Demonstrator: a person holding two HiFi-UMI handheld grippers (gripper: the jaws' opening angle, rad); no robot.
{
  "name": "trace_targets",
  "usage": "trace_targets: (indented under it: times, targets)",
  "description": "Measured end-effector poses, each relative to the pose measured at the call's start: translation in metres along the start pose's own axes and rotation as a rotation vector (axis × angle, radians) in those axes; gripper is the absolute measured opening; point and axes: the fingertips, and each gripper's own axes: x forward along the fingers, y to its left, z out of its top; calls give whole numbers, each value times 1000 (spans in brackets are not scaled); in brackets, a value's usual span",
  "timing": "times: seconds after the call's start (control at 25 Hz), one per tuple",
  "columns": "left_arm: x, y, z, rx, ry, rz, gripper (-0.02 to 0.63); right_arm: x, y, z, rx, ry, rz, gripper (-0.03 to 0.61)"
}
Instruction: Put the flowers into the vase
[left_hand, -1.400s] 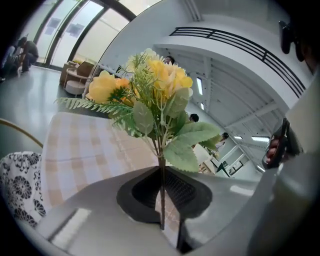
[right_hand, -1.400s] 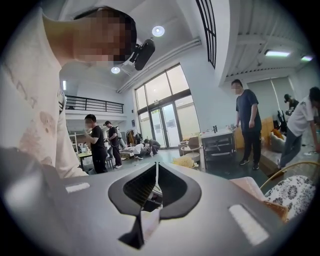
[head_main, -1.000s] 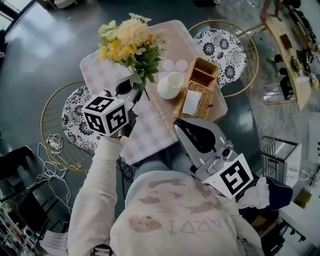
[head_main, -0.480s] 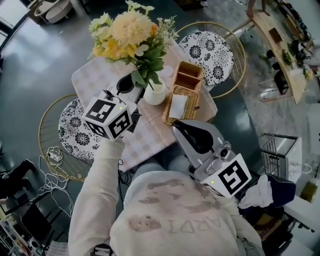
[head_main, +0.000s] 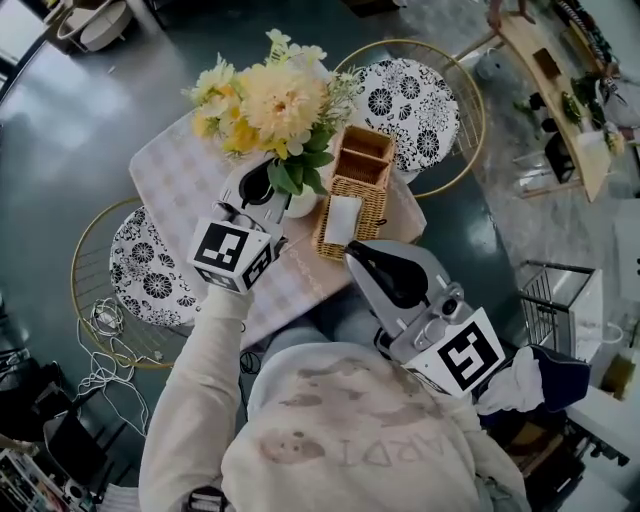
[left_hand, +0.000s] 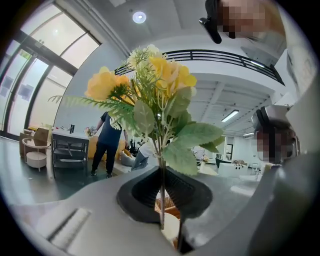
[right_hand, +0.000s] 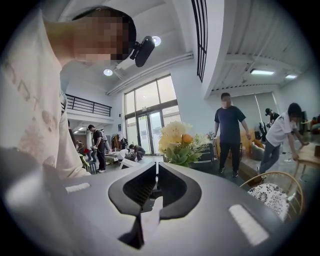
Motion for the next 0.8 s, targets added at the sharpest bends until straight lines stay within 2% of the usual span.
trace_targets:
  times: [0.48, 0.8]
  targets:
    - [-1, -2, -47, 84, 37, 57, 25, -2, -11, -9, 9, 35, -18, 40]
    - [2, 0, -78, 72, 92, 81, 26, -3, -10, -13, 3, 49, -27, 40]
